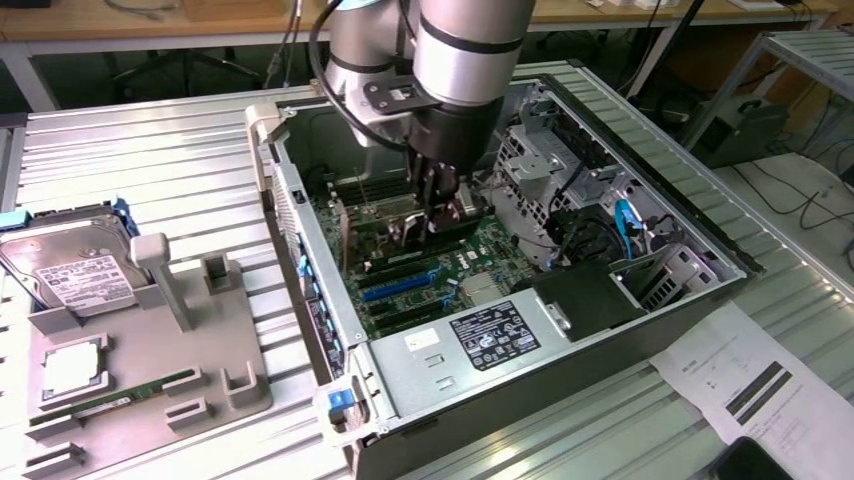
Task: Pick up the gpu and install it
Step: 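Insert the gpu into the slot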
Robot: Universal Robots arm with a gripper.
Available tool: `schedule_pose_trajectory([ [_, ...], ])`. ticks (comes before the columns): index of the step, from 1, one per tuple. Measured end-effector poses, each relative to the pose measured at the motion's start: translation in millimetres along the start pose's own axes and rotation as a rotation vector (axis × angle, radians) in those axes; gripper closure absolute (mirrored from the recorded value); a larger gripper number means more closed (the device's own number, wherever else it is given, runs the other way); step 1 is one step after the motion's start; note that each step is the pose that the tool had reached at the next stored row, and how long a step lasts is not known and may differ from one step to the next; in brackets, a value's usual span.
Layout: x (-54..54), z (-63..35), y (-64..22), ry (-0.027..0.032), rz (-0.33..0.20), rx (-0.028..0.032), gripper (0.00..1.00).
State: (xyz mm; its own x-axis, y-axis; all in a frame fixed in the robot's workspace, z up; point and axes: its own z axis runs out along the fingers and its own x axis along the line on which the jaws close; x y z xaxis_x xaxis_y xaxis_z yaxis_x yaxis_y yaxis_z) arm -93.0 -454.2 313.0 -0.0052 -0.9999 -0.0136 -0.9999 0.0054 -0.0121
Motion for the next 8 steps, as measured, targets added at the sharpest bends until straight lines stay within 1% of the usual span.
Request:
schedule_pose_trajectory([
  [1, 0.1, 3.3, 2.8, 0.0, 0.0, 0.0, 0.73],
  [2, 0.1, 5.8, 3.8, 0.0, 0.0, 0.0, 0.73],
  [8, 0.4, 18.9, 4.2, 0.0003, 0.0, 0.0, 0.73],
])
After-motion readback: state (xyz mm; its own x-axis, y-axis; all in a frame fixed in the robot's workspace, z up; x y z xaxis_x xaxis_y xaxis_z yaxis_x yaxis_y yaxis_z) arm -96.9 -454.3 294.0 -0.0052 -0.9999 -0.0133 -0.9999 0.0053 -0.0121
